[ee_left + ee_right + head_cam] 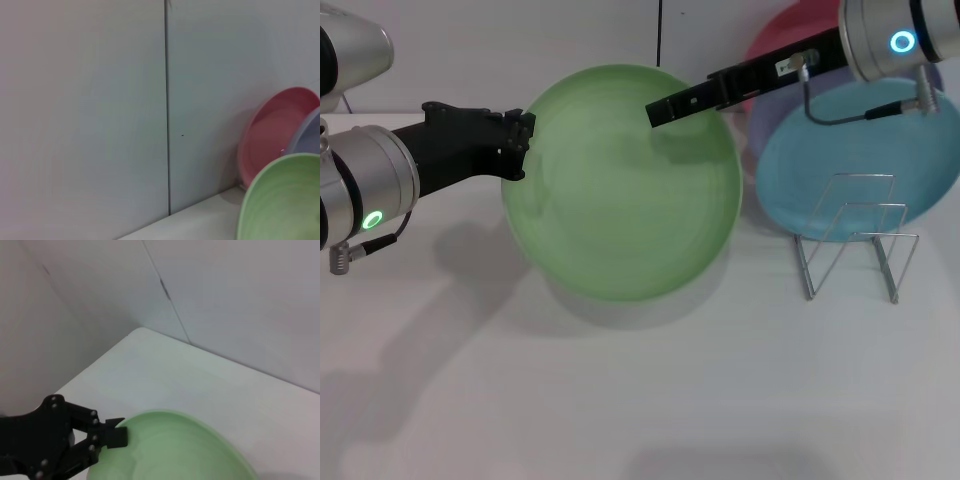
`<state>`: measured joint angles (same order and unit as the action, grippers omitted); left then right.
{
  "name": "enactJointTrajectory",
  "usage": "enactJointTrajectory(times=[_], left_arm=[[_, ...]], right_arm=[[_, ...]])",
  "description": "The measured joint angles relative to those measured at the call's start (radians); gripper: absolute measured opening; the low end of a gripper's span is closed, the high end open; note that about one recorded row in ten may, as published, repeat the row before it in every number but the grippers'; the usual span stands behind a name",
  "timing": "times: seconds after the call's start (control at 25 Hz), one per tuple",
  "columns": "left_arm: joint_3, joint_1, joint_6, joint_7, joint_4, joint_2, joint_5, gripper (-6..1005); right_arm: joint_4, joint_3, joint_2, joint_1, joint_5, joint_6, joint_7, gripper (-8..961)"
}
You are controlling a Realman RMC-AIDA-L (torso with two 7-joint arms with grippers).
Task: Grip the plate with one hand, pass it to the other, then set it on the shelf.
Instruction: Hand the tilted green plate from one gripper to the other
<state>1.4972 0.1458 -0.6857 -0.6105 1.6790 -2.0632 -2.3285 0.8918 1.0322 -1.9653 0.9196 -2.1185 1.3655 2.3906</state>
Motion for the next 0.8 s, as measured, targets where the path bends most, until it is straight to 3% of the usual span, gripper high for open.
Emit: enactJointTrajectory(times=[0.8], left_arm=[[0.0,0.006,0.0,0.0,0.001,0.0,0.002,34]], right_arm=[[0.038,0.0,-0.011,0.005,-0.025,0.012,0.019,816]])
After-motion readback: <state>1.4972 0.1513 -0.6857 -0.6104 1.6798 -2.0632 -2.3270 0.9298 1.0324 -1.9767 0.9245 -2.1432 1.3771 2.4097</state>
